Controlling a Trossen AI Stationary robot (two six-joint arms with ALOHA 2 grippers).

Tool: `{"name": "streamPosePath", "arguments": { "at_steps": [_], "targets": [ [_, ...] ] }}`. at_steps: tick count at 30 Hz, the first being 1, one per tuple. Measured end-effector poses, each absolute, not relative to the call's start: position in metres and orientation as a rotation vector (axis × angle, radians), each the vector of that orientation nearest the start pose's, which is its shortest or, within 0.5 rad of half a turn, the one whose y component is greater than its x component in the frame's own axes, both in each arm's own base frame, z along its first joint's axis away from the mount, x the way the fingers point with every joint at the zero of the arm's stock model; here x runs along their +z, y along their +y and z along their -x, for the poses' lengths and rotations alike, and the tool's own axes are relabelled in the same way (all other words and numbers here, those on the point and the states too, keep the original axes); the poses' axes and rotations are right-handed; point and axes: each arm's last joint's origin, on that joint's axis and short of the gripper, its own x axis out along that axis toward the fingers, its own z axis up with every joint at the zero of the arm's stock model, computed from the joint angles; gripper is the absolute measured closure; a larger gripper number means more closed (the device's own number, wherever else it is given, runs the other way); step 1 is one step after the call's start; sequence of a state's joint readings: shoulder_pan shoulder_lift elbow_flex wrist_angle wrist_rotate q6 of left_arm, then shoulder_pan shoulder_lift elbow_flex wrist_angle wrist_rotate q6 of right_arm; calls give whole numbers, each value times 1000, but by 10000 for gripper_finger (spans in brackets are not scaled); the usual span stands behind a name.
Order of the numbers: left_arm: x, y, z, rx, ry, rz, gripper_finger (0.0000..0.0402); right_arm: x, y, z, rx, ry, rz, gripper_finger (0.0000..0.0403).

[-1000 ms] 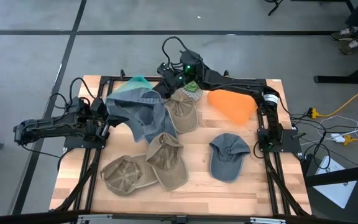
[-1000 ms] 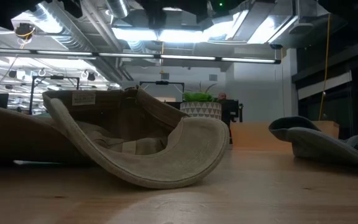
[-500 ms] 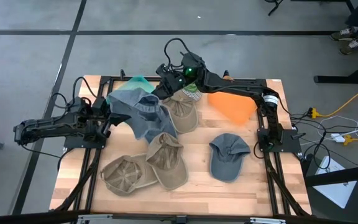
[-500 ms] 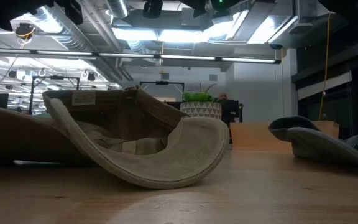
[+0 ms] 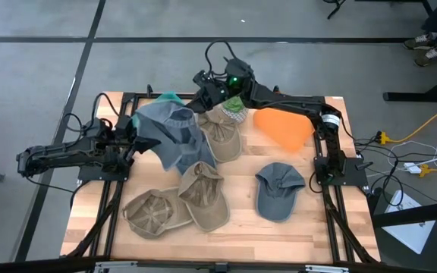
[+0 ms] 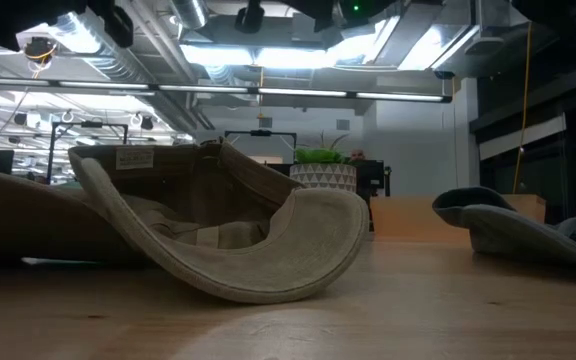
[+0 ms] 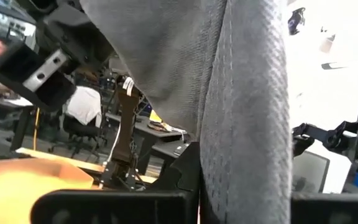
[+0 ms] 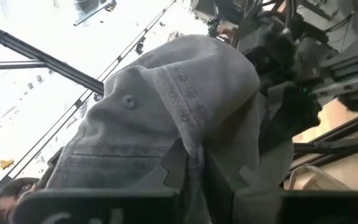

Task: Pick & Place hat
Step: Put the middle blue cap into the orange bin

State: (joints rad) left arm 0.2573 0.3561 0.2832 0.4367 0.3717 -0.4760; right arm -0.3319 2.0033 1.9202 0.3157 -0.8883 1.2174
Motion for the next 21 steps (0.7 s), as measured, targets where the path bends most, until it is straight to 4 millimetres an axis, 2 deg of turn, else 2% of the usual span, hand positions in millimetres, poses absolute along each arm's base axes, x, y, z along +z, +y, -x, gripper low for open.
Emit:
{"name": "streamPosePath", "arguments": {
  "at_steps": [5, 9, 16, 21],
  "targets": [
    [270, 18, -109, -192, -300, 381, 378, 406, -135, -442, 601, 173, -1026, 371],
    [266, 19, -111, -159, -264, 481, 354, 414, -135, -439, 566, 214, -993, 371],
    [267, 20, -111, -137, -273, 574, 269, 424, -132, -428, 417, 353, -900, 371],
    [267, 21, -111, -129, -277, 564, 203, 444, -129, -413, 299, 382, -786, 371]
  ]
}}
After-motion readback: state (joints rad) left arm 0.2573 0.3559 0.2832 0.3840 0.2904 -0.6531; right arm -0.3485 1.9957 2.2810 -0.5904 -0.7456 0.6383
